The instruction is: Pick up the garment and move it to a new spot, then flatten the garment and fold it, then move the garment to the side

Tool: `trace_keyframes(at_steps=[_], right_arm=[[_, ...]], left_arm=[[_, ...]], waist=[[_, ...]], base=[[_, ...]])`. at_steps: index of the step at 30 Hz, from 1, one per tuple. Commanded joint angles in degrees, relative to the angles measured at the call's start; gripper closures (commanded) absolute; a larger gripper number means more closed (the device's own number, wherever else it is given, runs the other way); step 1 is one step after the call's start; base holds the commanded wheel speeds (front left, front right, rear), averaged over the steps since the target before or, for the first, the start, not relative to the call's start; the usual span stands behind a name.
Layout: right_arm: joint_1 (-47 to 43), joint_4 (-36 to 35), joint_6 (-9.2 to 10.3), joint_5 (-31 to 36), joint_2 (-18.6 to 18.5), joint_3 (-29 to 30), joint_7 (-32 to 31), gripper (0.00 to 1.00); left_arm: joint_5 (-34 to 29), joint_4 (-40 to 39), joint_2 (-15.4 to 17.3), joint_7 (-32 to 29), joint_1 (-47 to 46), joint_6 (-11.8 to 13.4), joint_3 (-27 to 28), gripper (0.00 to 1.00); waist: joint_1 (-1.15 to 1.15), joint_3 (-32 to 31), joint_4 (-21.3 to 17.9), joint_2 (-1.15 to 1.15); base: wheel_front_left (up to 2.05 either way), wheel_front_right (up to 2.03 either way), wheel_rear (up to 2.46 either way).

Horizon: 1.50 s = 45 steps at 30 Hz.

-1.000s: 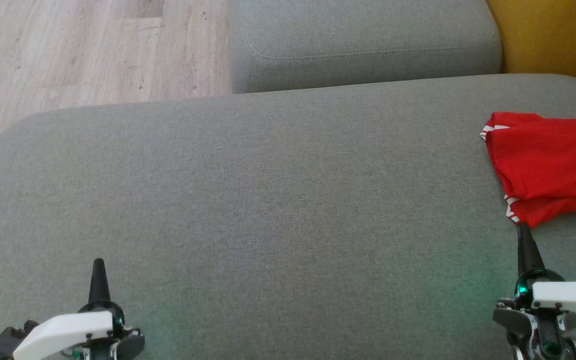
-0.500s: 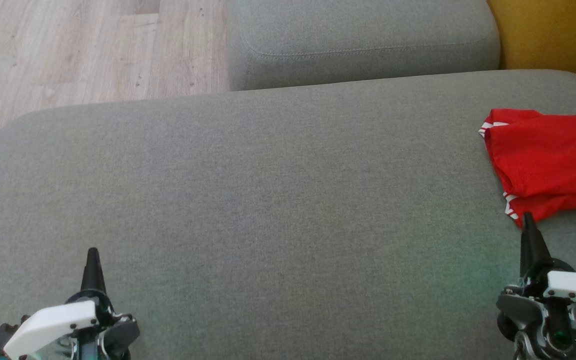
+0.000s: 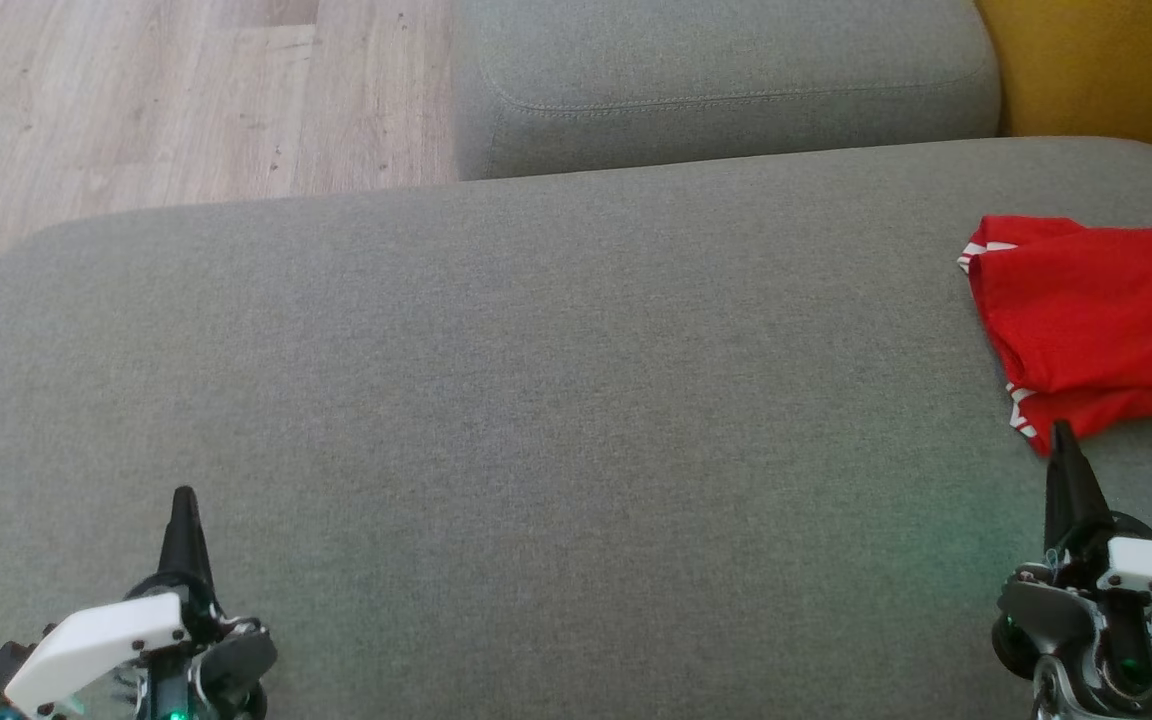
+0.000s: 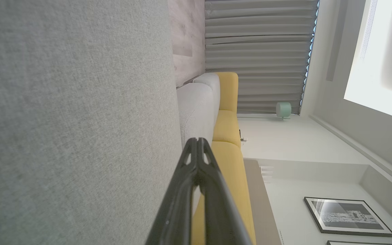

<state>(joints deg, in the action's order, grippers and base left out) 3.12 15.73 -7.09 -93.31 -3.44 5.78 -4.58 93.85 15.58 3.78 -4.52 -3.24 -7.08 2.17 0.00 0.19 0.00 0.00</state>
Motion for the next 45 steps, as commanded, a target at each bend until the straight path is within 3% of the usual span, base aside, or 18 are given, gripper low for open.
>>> trace_keyframes(at_steps=[1, 45], right_arm=[[2.9, -1.8, -0.40, -0.3, -0.7, -1.0, -0.5, 1.00], [3.0, -1.8, -0.40, 0.3, -0.2, -0.3, -1.1, 1.00]], left_arm=[[0.0, -1.6, 0.6, -0.3, -2.8, -0.4, 2.3, 1.00], [-0.7, -1.6, 0.0, -1.0, -2.8, -0.4, 3.2, 1.00]], waist=[[0.00, 0.0, 0.0, 0.00], [0.00, 0.0, 0.0, 0.00]], base=[[0.00, 0.00, 0.00], [0.00, 0.00, 0.00]])
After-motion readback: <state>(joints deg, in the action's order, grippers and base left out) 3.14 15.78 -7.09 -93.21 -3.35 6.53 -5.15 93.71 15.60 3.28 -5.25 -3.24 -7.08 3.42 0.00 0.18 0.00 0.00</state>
